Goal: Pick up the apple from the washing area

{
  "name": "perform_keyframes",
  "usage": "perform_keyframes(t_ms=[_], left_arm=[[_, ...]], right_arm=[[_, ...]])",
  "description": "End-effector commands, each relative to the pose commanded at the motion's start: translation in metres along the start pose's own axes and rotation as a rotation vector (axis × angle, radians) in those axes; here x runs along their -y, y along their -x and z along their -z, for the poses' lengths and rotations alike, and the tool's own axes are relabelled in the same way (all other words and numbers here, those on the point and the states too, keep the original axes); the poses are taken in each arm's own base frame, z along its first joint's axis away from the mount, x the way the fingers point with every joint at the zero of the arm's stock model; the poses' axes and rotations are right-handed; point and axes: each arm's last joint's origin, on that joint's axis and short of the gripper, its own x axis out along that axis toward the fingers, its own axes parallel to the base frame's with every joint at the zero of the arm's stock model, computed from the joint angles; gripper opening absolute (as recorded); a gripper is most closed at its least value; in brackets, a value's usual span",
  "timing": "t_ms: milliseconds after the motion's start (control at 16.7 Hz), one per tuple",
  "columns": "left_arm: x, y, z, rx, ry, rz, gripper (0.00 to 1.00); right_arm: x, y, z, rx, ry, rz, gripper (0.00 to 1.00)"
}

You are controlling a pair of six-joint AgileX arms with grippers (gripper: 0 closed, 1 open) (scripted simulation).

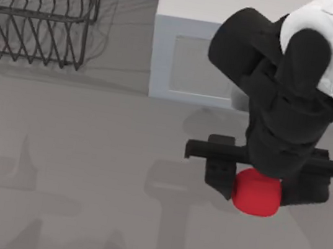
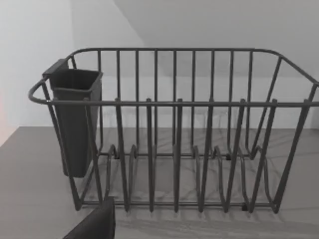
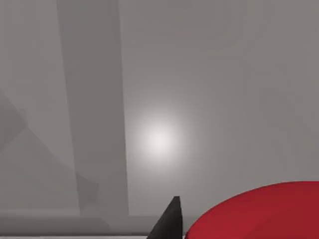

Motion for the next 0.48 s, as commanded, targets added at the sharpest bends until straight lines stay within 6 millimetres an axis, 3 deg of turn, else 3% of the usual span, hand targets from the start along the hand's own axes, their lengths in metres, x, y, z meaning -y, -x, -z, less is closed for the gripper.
perform_keyframes(t_ms=[180, 480], left_arm=[[0.0, 0.0, 0.0, 0.0, 0.0, 0.0, 1.0], [0.0, 0.0, 0.0, 0.0, 0.0, 0.0, 1.0]], right_arm=[[-0.002, -0.02, -0.002, -0.005, 0.001, 0.005, 0.0], [-0.005, -0.078, -0.003, 0.013, 0.003, -0.012, 0.0]])
